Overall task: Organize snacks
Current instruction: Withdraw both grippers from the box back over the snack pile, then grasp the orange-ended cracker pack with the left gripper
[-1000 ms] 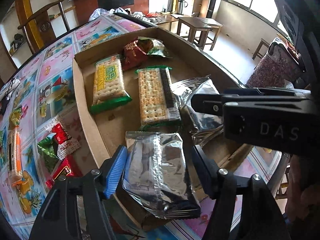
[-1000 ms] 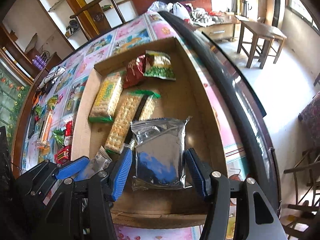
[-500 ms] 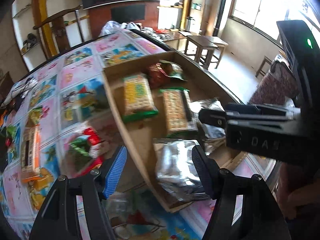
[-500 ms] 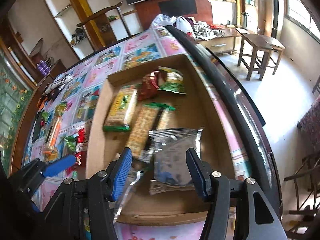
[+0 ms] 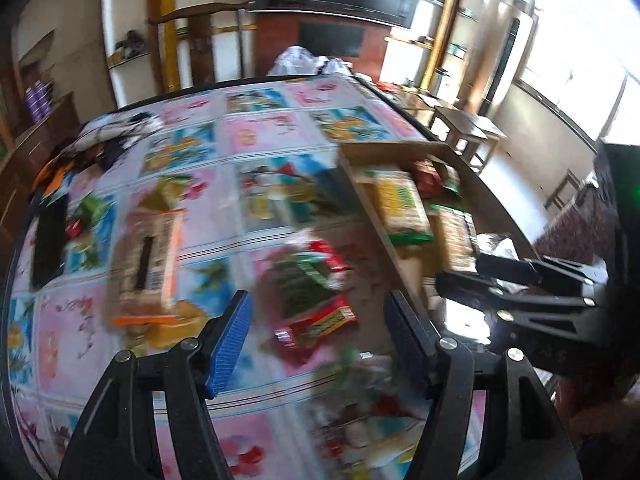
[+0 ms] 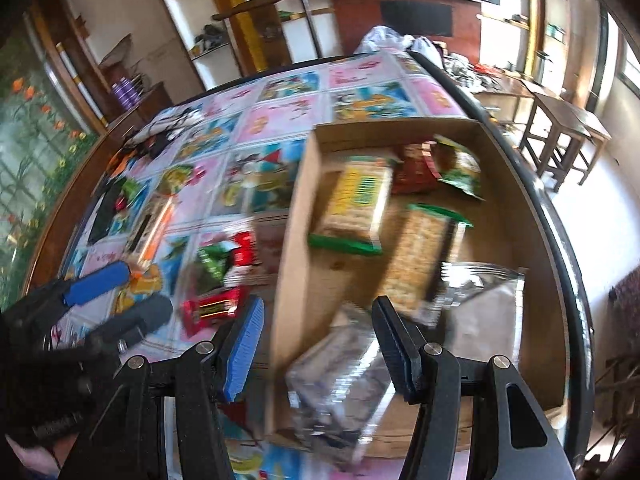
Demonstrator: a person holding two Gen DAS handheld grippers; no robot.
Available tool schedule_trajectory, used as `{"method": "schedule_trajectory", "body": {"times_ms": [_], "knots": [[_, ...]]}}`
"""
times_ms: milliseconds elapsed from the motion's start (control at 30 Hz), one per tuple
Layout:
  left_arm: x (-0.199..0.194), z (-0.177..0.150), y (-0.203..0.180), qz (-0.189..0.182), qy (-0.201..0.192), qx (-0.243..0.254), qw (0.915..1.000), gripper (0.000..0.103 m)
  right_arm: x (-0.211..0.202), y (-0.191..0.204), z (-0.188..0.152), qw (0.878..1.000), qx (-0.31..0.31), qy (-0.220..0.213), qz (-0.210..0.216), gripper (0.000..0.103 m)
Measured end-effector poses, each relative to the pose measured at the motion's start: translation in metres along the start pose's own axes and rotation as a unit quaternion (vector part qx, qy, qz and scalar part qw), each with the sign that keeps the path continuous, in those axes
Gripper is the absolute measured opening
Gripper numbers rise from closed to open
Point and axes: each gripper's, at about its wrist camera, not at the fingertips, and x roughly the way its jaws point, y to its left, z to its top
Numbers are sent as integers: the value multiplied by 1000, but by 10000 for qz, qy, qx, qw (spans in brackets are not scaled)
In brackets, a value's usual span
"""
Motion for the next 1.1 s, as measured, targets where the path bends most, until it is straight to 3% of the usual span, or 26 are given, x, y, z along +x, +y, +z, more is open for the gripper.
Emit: {"method": "schedule_trajectory", "body": {"times_ms": [267, 400, 600, 800, 1000, 1100], "knots": [[-11, -5, 77, 391, 9, -582, 9975, 70, 11, 50, -4, 9980, -561, 103, 285, 61], [-11, -3, 110, 534, 52, -798, 9954, 77, 14, 66, -9, 9967, -703, 155, 371, 61], [8, 5, 155, 745, 413, -1021, 9911, 81, 15, 75, -18, 9963, -724, 243, 402, 61], [37, 21, 175, 655, 735, -1082, 9892, 82, 11, 74, -28, 9967, -655, 240, 416, 70], [73, 33, 172, 513, 1074, -1051, 9873, 83, 7, 71, -36, 9969, -612, 249, 430, 71], [90, 36, 165, 660, 1150, -927, 9868, 83, 5, 67, -39, 9972, -555, 275, 429, 71]]}}
